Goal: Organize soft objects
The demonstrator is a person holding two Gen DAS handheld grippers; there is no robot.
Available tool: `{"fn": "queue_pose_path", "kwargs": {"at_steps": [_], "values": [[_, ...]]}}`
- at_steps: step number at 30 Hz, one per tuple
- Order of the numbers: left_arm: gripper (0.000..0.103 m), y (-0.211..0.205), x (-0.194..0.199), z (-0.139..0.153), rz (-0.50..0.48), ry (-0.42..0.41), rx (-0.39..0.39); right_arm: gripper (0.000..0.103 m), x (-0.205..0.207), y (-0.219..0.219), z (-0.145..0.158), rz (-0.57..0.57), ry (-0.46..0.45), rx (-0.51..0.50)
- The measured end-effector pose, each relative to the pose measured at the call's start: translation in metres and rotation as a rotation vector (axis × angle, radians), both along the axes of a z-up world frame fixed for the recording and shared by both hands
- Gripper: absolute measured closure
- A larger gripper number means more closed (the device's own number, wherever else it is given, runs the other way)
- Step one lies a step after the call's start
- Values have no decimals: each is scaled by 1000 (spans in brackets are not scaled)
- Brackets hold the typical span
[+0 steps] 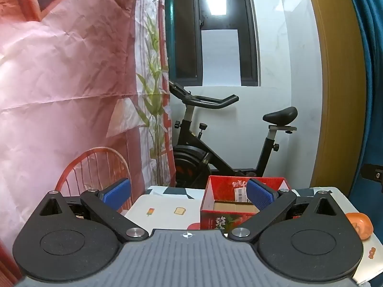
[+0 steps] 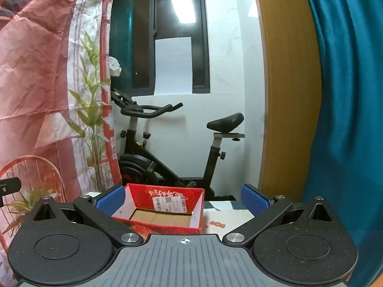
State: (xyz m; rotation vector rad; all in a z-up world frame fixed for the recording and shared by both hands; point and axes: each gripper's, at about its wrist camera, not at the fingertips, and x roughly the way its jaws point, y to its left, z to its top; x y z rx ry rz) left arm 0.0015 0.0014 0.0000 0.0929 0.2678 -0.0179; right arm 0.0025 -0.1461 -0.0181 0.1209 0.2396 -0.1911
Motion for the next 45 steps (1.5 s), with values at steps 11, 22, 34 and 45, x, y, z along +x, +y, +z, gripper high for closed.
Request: {"fn": "queue_pose_path", "kwargs": {"at_steps": [11, 22, 34, 45], "values": [[0, 2, 3, -1, 4, 11, -2, 0, 5, 2, -6, -7, 18, -3], [0, 4, 7, -4, 1, 29, -10, 0, 14, 3, -6, -5, 50, -2], [0, 7, 9, -5, -3, 35, -13, 0, 15, 2, -5, -9, 53, 1], [0, 7, 10, -7, 0, 36, -16, 0, 15, 1, -6, -8, 54, 3]]}}
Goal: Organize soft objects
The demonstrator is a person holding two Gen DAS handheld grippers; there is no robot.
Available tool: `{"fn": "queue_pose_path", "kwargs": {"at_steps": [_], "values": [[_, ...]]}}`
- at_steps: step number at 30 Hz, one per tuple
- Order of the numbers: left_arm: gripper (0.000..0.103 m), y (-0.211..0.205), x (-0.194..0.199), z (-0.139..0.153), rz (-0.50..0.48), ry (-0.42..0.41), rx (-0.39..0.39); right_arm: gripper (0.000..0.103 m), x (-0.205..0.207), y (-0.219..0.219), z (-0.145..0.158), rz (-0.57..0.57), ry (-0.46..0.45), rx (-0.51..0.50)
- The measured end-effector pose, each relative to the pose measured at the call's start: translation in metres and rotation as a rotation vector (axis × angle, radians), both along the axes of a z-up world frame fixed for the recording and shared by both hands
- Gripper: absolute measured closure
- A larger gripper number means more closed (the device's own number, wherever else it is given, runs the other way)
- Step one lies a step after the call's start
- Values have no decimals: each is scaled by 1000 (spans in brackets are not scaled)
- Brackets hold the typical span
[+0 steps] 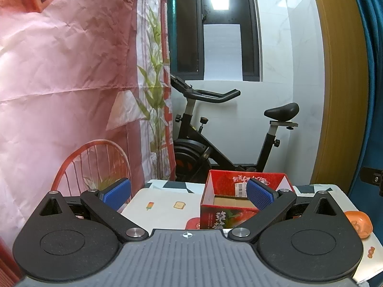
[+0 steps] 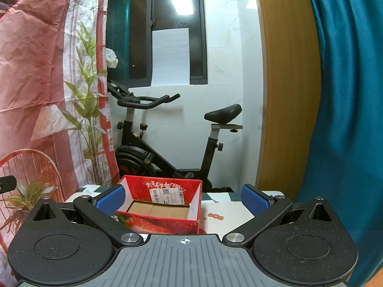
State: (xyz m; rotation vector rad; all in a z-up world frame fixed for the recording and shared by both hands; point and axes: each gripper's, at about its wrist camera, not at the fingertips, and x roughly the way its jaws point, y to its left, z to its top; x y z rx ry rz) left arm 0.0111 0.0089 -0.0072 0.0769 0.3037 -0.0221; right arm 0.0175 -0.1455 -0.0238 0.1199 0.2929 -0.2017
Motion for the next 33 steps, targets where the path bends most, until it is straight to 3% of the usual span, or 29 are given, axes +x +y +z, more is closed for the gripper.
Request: {"fn": "queue_pose_path", "kwargs": {"at_steps": [33], "values": [[0, 6, 7, -5, 3, 29, -42, 0, 8, 7, -6, -14, 18, -15]]}}
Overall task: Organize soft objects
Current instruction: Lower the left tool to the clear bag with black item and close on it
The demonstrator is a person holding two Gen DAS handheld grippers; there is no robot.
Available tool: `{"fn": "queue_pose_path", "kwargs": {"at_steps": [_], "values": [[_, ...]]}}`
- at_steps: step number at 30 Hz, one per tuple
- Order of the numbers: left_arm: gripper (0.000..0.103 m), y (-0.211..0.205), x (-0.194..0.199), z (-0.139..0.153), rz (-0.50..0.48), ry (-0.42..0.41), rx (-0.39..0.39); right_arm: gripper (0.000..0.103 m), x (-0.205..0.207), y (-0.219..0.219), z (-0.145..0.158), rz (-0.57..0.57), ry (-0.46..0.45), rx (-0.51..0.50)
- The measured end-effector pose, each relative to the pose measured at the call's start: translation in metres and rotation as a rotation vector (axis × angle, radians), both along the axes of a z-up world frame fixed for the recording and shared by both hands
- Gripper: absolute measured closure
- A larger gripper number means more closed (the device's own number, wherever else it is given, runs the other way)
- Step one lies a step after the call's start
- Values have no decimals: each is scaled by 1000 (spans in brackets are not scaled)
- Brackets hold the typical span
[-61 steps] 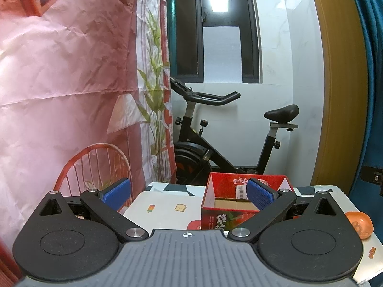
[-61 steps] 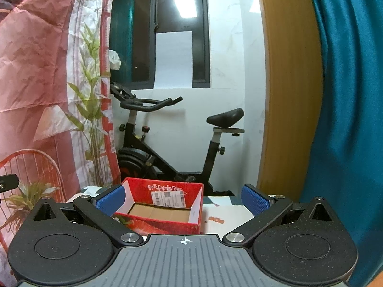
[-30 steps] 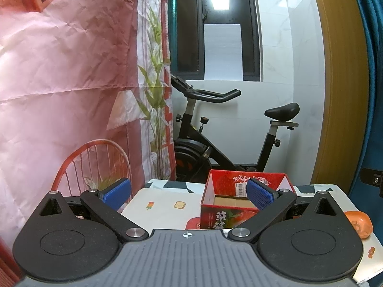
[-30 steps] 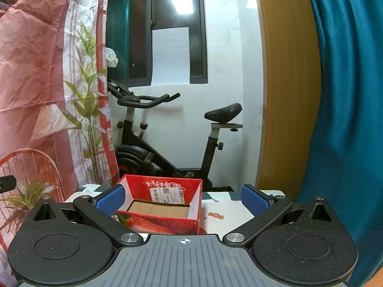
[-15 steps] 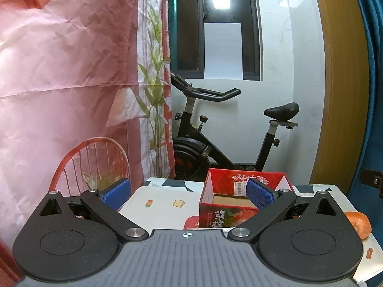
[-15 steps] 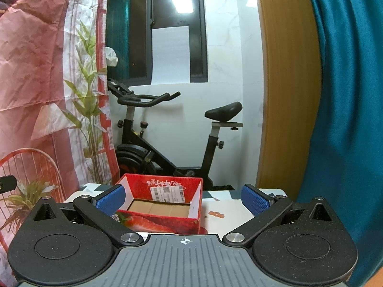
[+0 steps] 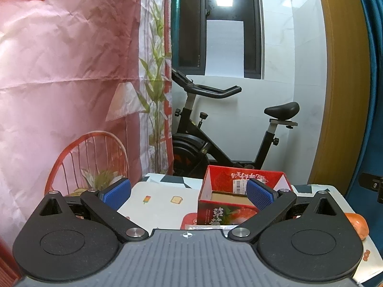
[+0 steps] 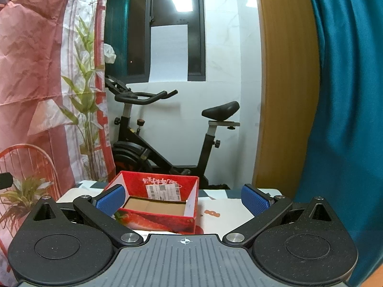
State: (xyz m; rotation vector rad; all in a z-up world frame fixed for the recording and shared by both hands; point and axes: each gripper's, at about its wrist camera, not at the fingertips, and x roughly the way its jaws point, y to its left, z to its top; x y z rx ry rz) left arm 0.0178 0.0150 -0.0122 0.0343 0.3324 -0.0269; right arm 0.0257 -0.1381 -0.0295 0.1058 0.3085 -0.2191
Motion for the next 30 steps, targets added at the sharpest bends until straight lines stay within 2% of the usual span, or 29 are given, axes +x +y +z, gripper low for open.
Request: {"fn": "queue_pose_path", "kwargs": {"at_steps": [4, 9, 13, 16, 18, 20, 26, 30], "values": [[0, 2, 5, -4, -13, 19, -20, 0, 1, 0, -2, 18, -1, 15], [0, 4, 11, -15, -8, 18, -7, 0, 1, -7, -10, 35, -19, 44], [0, 8, 20, -29, 12, 12, 14, 0, 7, -19, -26, 71, -74, 113], [0, 13, 34, -42, 14, 51, -7, 0, 18, -33, -45, 103, -83, 211], [0, 20, 47, -54, 0, 86, -54, 0, 31, -39, -61, 90, -61, 261], [0, 25, 59, -67, 5, 109, -76, 0, 43, -43, -77, 73, -25, 269], [0, 33, 93, -114, 60, 186, -31, 0, 71, -38, -122, 47, 18, 213], [0, 41, 109, -139, 146, 256, -6, 0, 90, -34, -153, 122, 100, 258]]}}
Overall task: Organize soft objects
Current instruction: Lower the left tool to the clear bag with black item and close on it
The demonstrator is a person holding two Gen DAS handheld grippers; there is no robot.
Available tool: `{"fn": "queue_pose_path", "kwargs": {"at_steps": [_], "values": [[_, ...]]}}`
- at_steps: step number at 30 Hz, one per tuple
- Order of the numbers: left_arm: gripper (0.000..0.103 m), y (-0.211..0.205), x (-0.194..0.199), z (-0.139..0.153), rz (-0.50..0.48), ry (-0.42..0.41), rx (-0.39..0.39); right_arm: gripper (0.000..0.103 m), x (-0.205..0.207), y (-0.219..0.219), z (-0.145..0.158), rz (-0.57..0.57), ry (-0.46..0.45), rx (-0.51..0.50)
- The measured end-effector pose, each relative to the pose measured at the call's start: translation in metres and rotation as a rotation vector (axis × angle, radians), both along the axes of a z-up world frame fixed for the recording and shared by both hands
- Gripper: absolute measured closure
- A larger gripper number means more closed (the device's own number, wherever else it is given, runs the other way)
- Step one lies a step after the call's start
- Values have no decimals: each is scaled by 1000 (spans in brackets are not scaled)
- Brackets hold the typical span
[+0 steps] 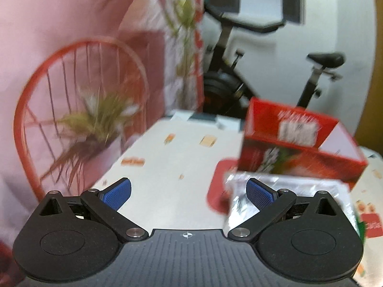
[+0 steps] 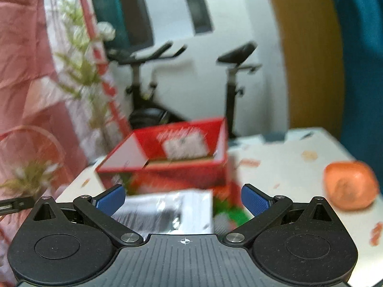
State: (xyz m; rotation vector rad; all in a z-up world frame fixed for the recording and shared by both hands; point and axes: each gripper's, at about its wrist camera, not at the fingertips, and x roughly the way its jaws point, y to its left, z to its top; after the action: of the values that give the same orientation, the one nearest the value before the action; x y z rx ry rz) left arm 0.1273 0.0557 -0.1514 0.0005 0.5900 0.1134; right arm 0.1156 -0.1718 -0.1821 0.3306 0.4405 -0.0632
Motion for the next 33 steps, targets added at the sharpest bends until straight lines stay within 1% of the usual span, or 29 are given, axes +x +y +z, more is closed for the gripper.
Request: {"fn": "queue_pose_path", "kwargs": {"at_steps": [1, 3, 4, 5, 7, 9, 12, 14, 16, 18, 20, 21, 24, 25, 27, 28, 29, 30, 31, 32, 33], "values": [[0, 2, 5, -6, 8, 31, 0, 0, 5, 1, -7, 12, 17, 4], [0, 5, 13, -16, 7, 75, 4, 0, 14, 8, -19, 19, 63, -31], [0, 4, 14, -21, 10, 78, 24, 0, 19, 12, -24, 23, 87, -58], [0, 1, 14, -26, 9, 65, 61, 0, 23, 18, -28, 28, 105, -81], [0, -5, 13, -33, -27, 37, 109, 0, 31, 24, -39, 29, 130, -125], [0, -7, 16, -38, -71, 45, 103, 0, 34, 26, -47, 33, 137, -137], [2, -8, 20, -45, -96, 71, 79, 0, 42, 26, -56, 48, 123, -107], [12, -8, 25, -50, -107, 80, 71, 0, 48, 24, -61, 60, 125, -85], [16, -6, 29, -54, -132, 98, 30, 1, 55, 24, -66, 94, 119, -72], [16, -7, 33, -59, -157, 120, -24, 9, 61, 23, -71, 124, 116, -83], [17, -8, 38, -63, -167, 125, -51, 13, 67, 26, -74, 143, 120, -98], [18, -9, 41, -65, -173, 125, -57, 18, 70, 26, -75, 153, 122, -97], [25, -12, 47, -69, -199, 128, -86, 28, 75, 25, -82, 181, 137, -68], [26, -12, 51, -71, -213, 140, -108, 29, 76, 24, -85, 186, 142, -57], [27, -7, 61, -76, -227, 169, -191, 35, 79, 21, -89, 183, 150, -41], [31, -3, 66, -79, -220, 173, -243, 35, 81, 19, -91, 182, 158, -27], [38, -3, 68, -82, -218, 175, -273, 38, 83, 16, -93, 184, 165, -10], [43, -4, 71, -85, -228, 178, -287, 40, 84, 14, -95, 186, 168, 3], [52, -6, 74, -87, -241, 189, -286, 40, 86, 13, -96, 190, 172, 12], [57, -9, 77, -90, -250, 202, -277, 41, 87, 12, -97, 195, 176, 15], [57, -13, 80, -92, -256, 219, -271, 41, 88, 12, -99, 202, 179, 16]]}}
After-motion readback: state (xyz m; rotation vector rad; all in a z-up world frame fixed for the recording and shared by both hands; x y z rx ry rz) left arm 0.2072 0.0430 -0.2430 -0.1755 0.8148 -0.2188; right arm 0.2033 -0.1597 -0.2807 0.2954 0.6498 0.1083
